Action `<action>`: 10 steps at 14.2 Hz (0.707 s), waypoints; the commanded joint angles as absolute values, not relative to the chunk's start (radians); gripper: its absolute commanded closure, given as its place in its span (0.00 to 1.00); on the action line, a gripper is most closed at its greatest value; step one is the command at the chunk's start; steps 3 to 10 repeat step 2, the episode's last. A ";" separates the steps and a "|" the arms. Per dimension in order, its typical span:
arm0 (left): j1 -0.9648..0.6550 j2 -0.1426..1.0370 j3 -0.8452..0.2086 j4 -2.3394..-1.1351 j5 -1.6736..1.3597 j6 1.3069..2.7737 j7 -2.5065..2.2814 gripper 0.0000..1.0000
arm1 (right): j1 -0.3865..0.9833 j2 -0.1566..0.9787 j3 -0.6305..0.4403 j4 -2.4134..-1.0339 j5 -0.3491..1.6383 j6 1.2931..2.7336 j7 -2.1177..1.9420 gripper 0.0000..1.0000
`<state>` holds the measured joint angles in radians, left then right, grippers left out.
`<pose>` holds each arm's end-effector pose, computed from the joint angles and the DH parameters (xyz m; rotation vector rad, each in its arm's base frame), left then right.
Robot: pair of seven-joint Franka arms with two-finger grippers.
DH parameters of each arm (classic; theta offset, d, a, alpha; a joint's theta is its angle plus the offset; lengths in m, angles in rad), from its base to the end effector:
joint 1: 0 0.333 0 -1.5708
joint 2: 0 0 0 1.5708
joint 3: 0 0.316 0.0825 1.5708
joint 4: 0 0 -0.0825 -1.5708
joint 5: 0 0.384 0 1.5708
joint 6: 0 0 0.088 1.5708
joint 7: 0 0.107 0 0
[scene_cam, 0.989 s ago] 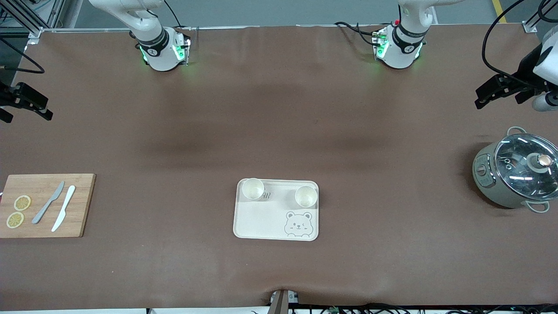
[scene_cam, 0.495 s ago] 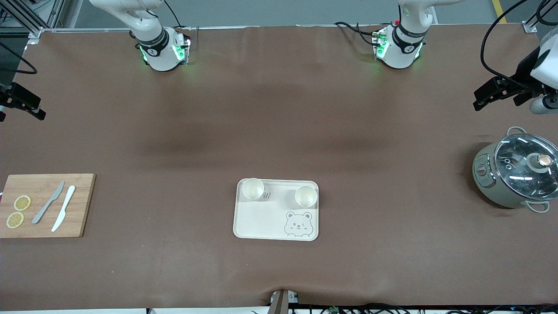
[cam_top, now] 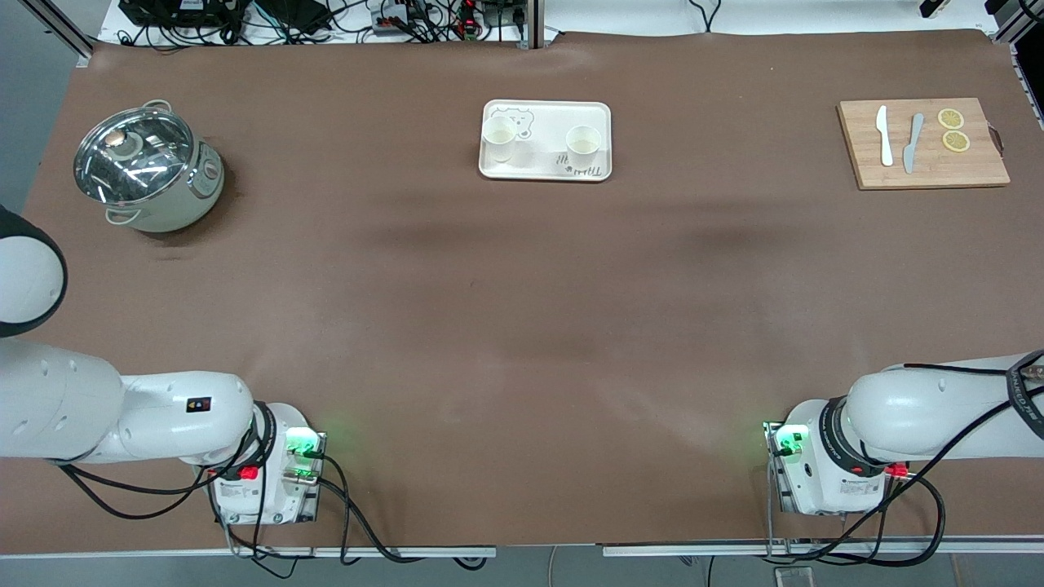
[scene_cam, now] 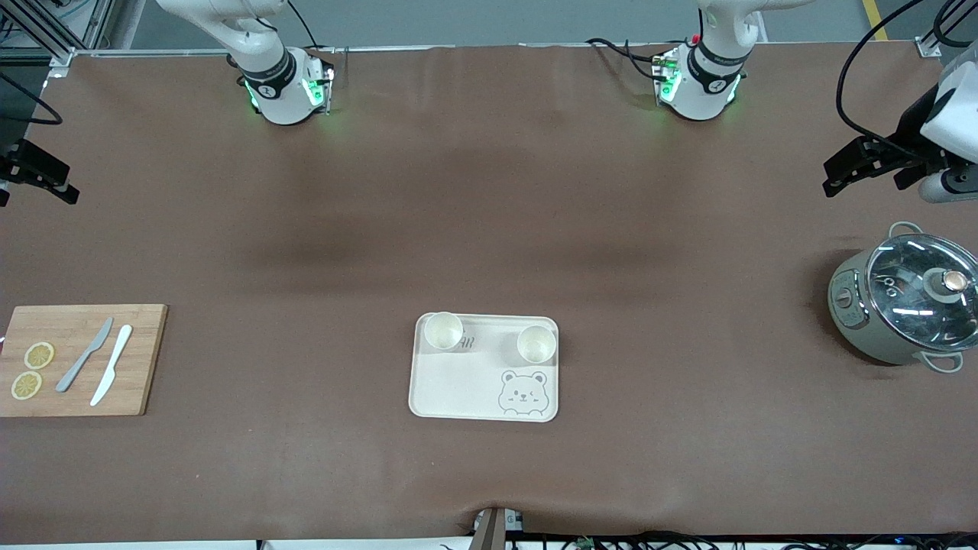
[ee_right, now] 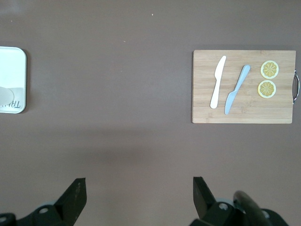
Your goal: Place white IKEA cup upright on tray with both arms
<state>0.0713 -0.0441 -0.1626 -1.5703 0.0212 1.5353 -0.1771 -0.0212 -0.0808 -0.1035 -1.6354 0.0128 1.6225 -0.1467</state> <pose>0.5354 -0.0488 0.6454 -3.1117 -0.1351 -0.0191 0.5302 -0.0676 0.6423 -3.1277 -0.0341 -0.1091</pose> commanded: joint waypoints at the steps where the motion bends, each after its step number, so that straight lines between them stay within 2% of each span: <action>1: 0.077 -0.034 -0.164 -1.548 0.005 1.531 -0.164 0.00 | -0.034 -0.067 -0.089 -1.606 -0.003 1.601 -0.147 0.00; 10: 0.080 -0.034 -0.164 -1.549 0.005 1.531 -0.169 0.00 | -0.034 -0.067 -0.089 -1.606 -0.003 1.601 -0.149 0.00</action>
